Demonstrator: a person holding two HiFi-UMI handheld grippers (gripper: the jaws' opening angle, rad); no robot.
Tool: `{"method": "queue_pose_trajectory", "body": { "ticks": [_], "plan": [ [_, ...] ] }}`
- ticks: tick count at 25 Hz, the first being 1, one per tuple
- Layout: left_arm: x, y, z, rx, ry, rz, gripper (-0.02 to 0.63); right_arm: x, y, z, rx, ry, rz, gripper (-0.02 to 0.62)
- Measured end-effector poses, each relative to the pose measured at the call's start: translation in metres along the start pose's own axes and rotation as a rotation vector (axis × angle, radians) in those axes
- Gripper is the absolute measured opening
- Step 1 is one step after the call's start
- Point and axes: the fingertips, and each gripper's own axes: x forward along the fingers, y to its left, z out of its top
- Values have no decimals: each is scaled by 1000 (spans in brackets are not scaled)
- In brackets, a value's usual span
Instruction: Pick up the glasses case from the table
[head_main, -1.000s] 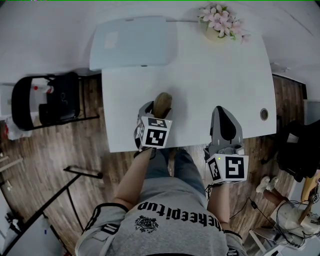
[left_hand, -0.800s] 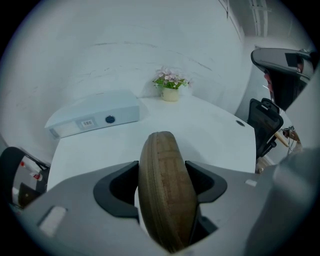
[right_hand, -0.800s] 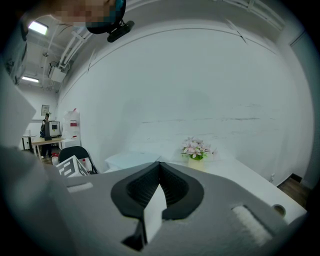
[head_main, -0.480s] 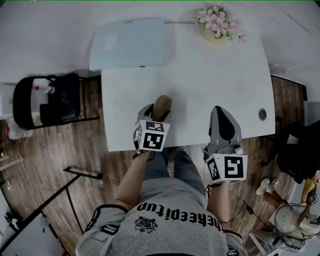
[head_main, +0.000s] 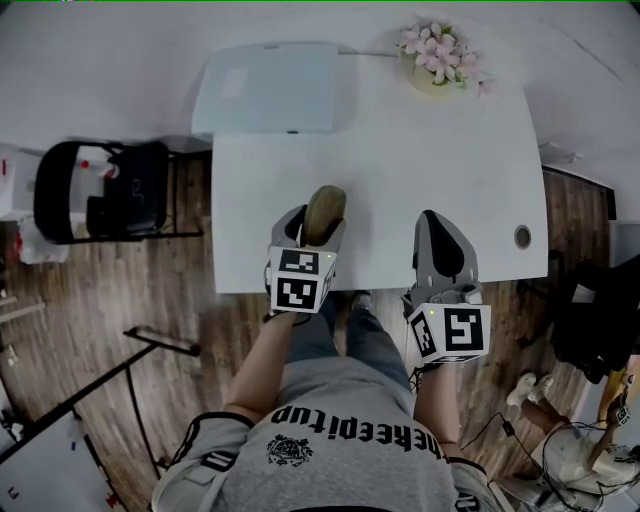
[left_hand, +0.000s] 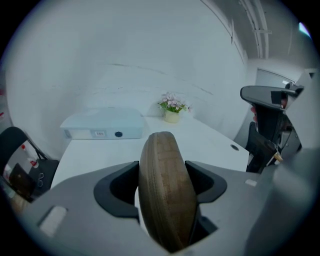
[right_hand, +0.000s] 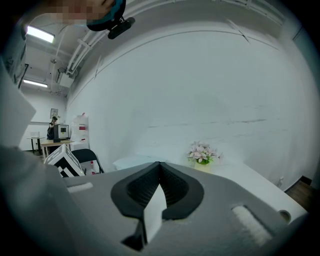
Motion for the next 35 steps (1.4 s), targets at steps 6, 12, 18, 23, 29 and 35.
{"method": "queue_pose_trajectory", "body": {
  "ticks": [6,12,18,23,29,35],
  "plan": [
    [-22,0,15,-23,-76,26,305,-2,6,5,-8,-23,39,3],
    [-46,-3,31,-44,-159,48,305,-7,12,10,-22,-42,76,3],
    [-68,-6,45,-57,-235,75,305,-11,13,15,-30,-58,103,5],
    [-83,-10,53,-64,-283,98,305,-14,12,19,-36,-68,124,5],
    [-98,-16,63,-49,-336,129,305,-15,13,23,-44,-80,157,5],
    [-113,-20,70,-52,-385,165,304,-17,13,27,-50,-95,190,3]
  ]
}}
